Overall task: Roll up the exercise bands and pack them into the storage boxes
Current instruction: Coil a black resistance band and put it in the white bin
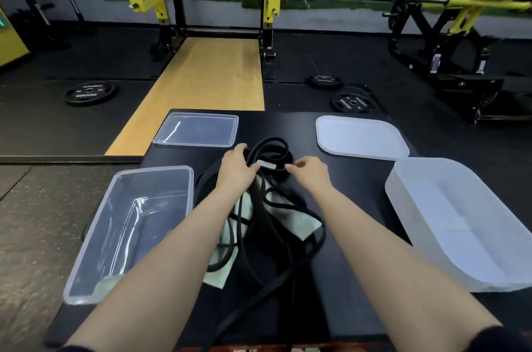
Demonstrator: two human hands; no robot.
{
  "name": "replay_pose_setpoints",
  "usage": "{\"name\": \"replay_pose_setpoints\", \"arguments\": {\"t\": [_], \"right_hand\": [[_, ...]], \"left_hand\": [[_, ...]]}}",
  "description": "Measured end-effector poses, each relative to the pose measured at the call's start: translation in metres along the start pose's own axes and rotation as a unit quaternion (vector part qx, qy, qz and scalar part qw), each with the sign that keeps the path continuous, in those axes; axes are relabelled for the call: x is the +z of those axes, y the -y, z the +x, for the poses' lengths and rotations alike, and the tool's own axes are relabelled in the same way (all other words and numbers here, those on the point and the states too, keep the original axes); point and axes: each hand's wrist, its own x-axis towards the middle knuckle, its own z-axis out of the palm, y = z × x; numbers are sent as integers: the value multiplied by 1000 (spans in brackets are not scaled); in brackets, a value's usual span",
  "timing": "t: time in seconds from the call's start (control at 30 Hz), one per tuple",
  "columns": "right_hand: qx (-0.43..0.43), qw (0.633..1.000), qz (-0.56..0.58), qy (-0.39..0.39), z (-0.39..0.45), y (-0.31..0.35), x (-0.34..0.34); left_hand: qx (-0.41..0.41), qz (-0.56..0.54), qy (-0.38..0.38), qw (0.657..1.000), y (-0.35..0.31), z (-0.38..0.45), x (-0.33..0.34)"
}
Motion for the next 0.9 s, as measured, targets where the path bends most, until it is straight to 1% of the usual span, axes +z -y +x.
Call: {"name": "replay_pose_setpoints", "arguments": {"t": [0.17,0.27,0.33,0.43,0.53,0.7,0.8,0.9], "right_hand": [[39,999,11,6,45,-7,16],[49,999,21,-5,61,-4,25],[57,998,23,-10,66,-2,29],[73,996,35,-29,69,-4,27],[75,992,94,-49,60,-2,21],[39,976,193,-91,32,9,1],[-16,968,218,-123,9,18,-16],[-59,961,221,-152,-15,31,-36]], "left_hand": [[-16,54,11,998,-1,34,17],[-8,89,3,996,-3,44,26],[-3,92,5,996,-2,45,29],[19,58,-3,998,1,41,23],[34,-7,-18,999,-3,31,8],[54,-78,-23,995,-24,1,-18],[68,-109,-23,991,-36,-20,-32],[89,-112,-19,989,-47,-40,-43]]}}
